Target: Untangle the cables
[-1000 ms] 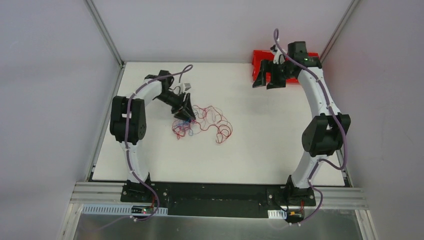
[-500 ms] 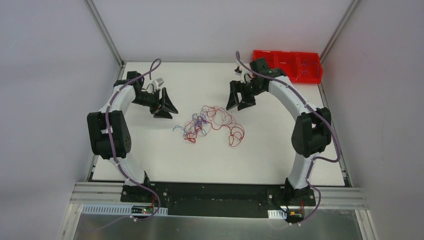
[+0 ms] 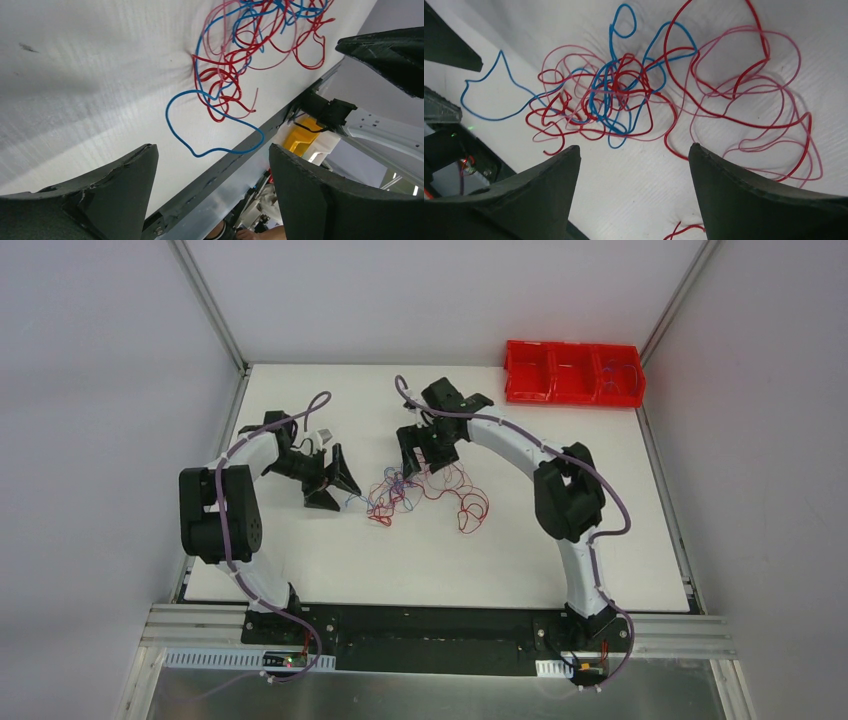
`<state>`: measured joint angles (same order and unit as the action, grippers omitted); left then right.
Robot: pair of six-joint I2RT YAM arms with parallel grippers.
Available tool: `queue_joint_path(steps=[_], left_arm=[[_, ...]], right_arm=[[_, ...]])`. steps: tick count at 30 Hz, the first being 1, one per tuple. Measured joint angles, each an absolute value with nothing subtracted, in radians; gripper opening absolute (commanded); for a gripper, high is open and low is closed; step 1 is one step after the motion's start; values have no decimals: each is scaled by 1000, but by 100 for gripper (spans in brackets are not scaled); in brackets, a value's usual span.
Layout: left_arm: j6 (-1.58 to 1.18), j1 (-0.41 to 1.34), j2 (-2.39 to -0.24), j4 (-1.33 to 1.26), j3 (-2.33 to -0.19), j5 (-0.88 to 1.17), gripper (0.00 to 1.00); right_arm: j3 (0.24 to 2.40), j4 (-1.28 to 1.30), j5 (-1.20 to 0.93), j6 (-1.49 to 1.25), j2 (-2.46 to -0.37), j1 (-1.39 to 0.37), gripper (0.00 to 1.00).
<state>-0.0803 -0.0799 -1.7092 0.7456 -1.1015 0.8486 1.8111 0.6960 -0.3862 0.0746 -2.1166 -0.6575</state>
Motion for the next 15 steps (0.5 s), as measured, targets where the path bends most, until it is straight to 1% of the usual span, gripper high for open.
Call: queue_joint_path(steps=[3,6,8,10,13,15], left_arm=[[-92,-80,-1709,729,-1083,826,84],[-104,-78,-1712,714,-1075,828,75],[-115,-69,-1720,702,-1075,831,66],[-122,-49,-1732,690,-1075,840,53],[-136,-15,-1755,678,-1076,863,36],[-143,-2,-1762,675,-1076,877,28]], right_arm=[[1855,684,-323,66,-2158,-680,85],[1891,676,-268,63,-2197,-702,85],[1900,668,-246,63,-2215,-714,83],[1905,664,-228,63,-2232,-724,80],[1908,660,-202,64,-2260,-736,71],[1908,660,-184,68,-2272,-740,62]])
